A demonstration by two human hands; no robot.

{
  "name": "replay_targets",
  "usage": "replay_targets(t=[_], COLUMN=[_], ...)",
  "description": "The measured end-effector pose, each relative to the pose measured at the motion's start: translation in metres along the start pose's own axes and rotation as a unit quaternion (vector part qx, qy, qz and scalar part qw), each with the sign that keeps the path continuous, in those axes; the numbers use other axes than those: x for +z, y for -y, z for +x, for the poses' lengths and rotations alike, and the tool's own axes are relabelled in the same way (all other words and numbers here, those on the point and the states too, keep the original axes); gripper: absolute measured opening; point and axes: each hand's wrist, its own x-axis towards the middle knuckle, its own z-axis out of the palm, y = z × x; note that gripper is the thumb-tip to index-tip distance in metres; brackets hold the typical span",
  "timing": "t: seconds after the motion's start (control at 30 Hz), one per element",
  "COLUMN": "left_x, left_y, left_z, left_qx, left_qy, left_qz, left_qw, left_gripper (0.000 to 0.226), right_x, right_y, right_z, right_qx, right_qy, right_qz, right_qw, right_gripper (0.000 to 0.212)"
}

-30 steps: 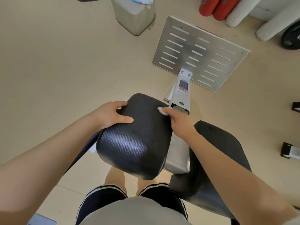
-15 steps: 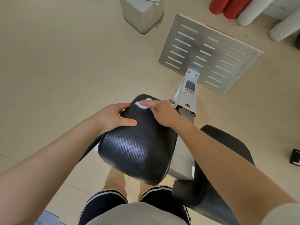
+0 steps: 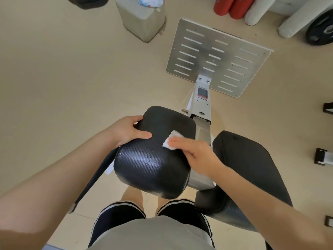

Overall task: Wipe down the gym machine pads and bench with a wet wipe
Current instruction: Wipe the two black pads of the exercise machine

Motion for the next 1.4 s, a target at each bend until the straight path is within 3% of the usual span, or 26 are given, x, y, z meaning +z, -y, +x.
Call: replay_targets(t=[0.1,0.27,0.37,0.43,0.5,0.6,0.7,0.83,0.93,1.2,1.4], left_x=[-0.002,-0.002,-0.003,-0.005,-0.007,-0.009,-0.012,-0.021,-0.025,-0.033,-0.044], left_y=[0.002,0.008,0.012,0.015,0.014,0.013,0.019,0.034,0.039,0.038,0.039], left_z=[-0.002,-0.001,0.002,0.003,0.001,-0.002,-0.008,-0.005,-0.003,-0.012,-0.012], left_qx=[0.003,0.024,0.032,0.028,0.019,0.018,0.011,0.011,-0.023,-0.012,0.039], left_qy=[0.002,0.003,0.007,0.011,0.011,0.055,0.054,0.056,0.049,0.091,0.121], left_qz=[0.006,0.004,-0.006,0.000,-0.005,-0.028,-0.071,-0.109,-0.117,-0.126,-0.088], left_qw=[1.000,1.000,0.999,1.000,1.000,0.998,0.996,0.992,0.992,0.988,0.988], left_gripper=[0.067,0.060,0.061,0.064,0.061,0.038,0.016,0.036,0.054,0.059,0.063], right_x=[0.000,-0.007,-0.004,0.001,0.008,0.016,0.015,0.007,0.007,0.053,0.043], right_y=[0.006,-0.025,-0.026,-0.009,0.016,0.045,0.046,0.024,0.025,0.095,0.073], right_z=[-0.004,0.021,0.028,0.023,0.013,0.006,0.012,0.041,0.069,0.068,0.092], right_qx=[-0.009,0.204,0.258,0.246,0.180,0.106,0.145,0.299,0.349,0.198,0.256], right_qy=[0.004,-0.041,-0.066,-0.048,-0.023,0.043,0.033,-0.008,-0.012,0.068,0.034], right_qz=[-0.020,-0.024,-0.027,-0.018,-0.021,-0.057,-0.038,-0.053,-0.094,-0.090,-0.128], right_qw=[1.000,0.978,0.964,0.968,0.983,0.992,0.988,0.953,0.932,0.974,0.958], right_gripper=[0.038,0.040,0.040,0.039,0.038,0.039,0.039,0.042,0.050,0.044,0.048])
